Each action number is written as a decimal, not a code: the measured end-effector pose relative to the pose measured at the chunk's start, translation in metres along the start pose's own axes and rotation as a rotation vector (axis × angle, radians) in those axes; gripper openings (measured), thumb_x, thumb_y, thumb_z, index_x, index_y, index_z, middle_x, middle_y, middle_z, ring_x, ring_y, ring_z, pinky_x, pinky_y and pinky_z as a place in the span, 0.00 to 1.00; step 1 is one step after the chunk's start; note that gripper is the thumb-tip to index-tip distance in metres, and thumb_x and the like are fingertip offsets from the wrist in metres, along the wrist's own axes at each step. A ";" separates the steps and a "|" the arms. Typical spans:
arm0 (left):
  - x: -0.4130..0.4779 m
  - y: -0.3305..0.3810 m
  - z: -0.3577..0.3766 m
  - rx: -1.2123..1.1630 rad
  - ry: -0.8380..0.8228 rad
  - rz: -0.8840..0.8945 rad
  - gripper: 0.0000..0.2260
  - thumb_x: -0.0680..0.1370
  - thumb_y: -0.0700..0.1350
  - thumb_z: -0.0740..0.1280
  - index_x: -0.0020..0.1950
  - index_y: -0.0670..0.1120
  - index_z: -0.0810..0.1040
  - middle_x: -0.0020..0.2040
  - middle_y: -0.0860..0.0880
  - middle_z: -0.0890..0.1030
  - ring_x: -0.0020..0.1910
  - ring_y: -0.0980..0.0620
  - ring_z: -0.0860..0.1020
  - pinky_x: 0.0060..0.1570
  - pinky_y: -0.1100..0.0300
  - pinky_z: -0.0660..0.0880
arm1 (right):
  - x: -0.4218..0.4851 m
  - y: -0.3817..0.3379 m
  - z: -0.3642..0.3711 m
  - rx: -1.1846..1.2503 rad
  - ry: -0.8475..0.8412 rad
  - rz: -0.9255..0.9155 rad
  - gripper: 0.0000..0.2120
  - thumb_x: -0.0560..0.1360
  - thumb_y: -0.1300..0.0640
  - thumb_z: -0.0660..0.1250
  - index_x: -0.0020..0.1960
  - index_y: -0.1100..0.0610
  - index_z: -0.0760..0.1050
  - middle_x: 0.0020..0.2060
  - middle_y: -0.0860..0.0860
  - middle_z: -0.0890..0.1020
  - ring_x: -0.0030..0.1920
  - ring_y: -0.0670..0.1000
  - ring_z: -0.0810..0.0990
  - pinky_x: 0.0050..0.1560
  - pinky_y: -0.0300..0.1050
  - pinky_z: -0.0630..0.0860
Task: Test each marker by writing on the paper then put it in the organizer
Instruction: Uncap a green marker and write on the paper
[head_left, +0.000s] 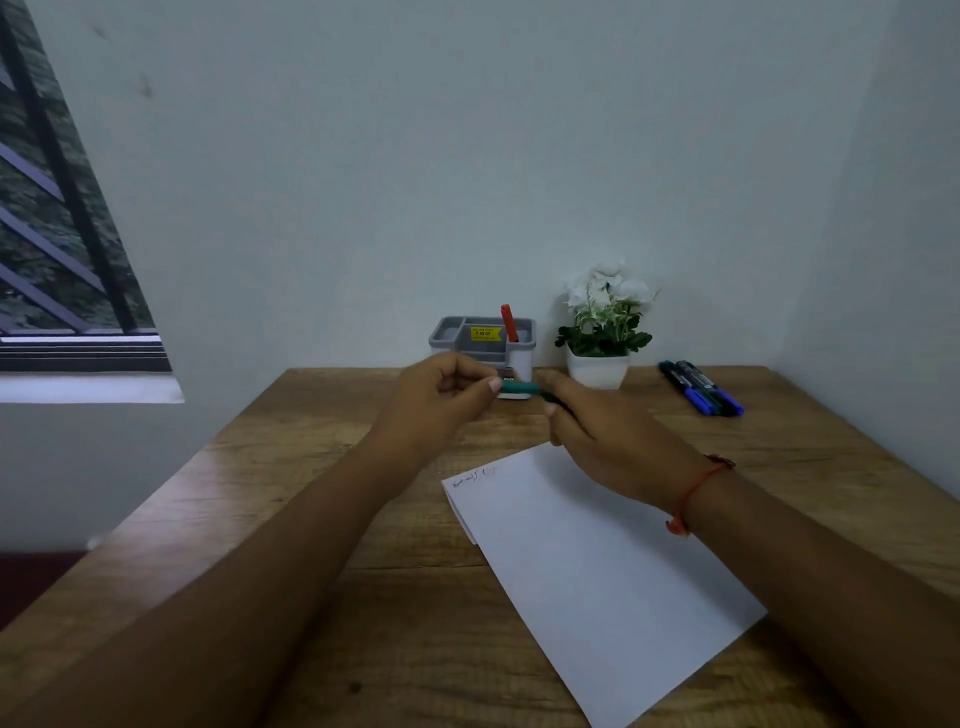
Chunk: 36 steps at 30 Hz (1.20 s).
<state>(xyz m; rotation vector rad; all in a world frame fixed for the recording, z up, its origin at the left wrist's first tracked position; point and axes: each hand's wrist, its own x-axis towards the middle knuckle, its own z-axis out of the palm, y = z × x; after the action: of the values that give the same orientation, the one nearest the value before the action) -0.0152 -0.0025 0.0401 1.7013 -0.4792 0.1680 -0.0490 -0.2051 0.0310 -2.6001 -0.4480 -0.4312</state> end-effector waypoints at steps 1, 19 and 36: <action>0.002 -0.002 -0.004 -0.031 0.025 -0.031 0.06 0.75 0.40 0.70 0.51 0.41 0.79 0.46 0.44 0.84 0.44 0.51 0.83 0.45 0.62 0.79 | -0.001 0.002 0.000 0.033 0.008 0.026 0.18 0.85 0.54 0.55 0.74 0.52 0.64 0.45 0.52 0.83 0.41 0.51 0.80 0.43 0.50 0.77; 0.007 -0.019 -0.018 0.338 -0.197 -0.184 0.06 0.72 0.45 0.74 0.47 0.47 0.82 0.48 0.48 0.83 0.48 0.54 0.80 0.52 0.57 0.77 | -0.001 -0.025 0.014 1.099 -0.032 0.544 0.13 0.83 0.50 0.62 0.56 0.60 0.76 0.44 0.56 0.88 0.43 0.51 0.88 0.43 0.45 0.83; 0.011 -0.031 -0.022 0.595 -0.553 -0.068 0.11 0.73 0.43 0.73 0.54 0.52 0.82 0.50 0.59 0.82 0.48 0.63 0.78 0.45 0.72 0.73 | 0.001 -0.013 0.038 0.590 -0.017 0.359 0.05 0.75 0.59 0.69 0.44 0.59 0.83 0.36 0.55 0.87 0.41 0.54 0.87 0.44 0.47 0.82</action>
<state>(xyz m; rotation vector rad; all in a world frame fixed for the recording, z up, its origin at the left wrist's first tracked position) 0.0105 0.0195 0.0206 2.3540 -0.8339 -0.2450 -0.0448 -0.1750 0.0043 -2.0469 -0.0825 -0.1239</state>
